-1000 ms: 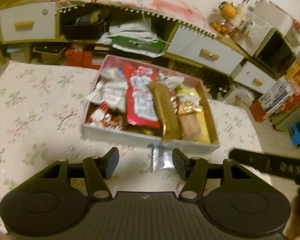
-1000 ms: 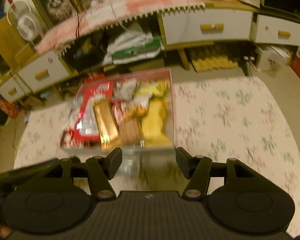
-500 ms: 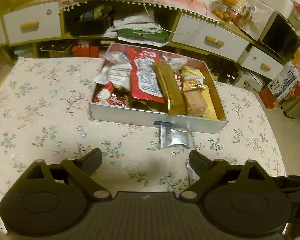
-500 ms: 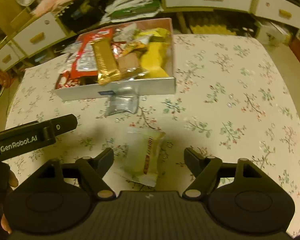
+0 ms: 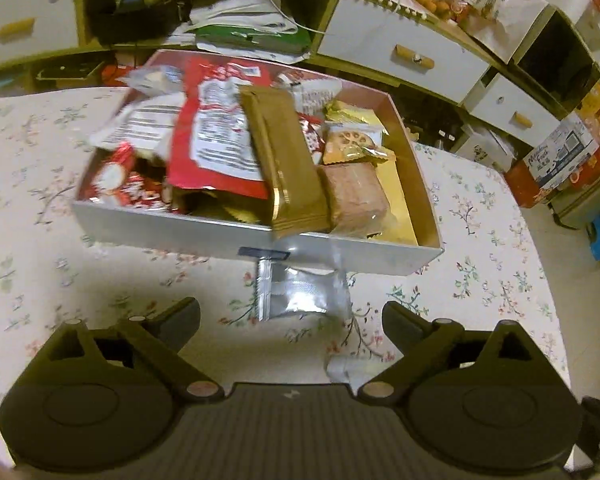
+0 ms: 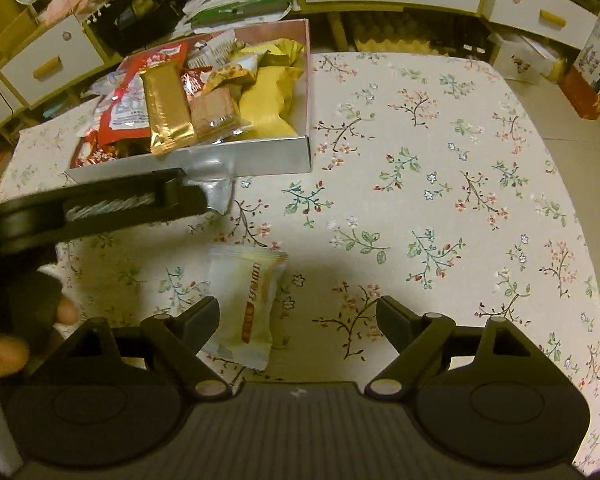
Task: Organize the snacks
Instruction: 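Grasp the silver packet with the left gripper while the right gripper approaches the white packet, then lift the silver packet with the left gripper while the right gripper grasps the white packet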
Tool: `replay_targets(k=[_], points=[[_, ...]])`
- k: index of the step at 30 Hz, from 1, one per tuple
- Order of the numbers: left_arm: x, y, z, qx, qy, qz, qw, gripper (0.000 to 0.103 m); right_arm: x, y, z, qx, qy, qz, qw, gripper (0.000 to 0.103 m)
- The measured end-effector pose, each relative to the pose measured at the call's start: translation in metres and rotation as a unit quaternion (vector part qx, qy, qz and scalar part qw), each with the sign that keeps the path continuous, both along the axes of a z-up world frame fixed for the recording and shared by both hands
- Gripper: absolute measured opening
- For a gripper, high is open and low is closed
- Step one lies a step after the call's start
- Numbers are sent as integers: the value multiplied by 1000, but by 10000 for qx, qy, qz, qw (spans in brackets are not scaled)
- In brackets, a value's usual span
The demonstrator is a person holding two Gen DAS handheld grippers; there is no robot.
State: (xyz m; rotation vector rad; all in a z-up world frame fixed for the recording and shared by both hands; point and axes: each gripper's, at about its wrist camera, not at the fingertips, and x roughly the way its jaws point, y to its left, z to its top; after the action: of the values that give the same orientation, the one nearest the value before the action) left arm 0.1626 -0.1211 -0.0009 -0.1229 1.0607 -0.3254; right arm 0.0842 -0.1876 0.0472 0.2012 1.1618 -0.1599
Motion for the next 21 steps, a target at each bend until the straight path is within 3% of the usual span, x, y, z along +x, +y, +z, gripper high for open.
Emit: replay_targets(k=[5,8,9,11,21], points=[[8,-15,-14,280,-96,-155,9994,96,1,0,-8,-37,101,64,9999,84],[9,-16,-21,517,-222,-274,9980,62,2,1,-10,-36,108,87,9999,84],[9,-13,-19,552,-328,-279,9975,36,3,2,-11,-49,104,106,9999,84],[12,-2,-17,280,-232,-273,9990,18,4,3,-12,-64,102,151,9998,84],[-3,37,-7,-118,-57,-43,9999,17,8,10,-18,89,-3,306,9995,83]])
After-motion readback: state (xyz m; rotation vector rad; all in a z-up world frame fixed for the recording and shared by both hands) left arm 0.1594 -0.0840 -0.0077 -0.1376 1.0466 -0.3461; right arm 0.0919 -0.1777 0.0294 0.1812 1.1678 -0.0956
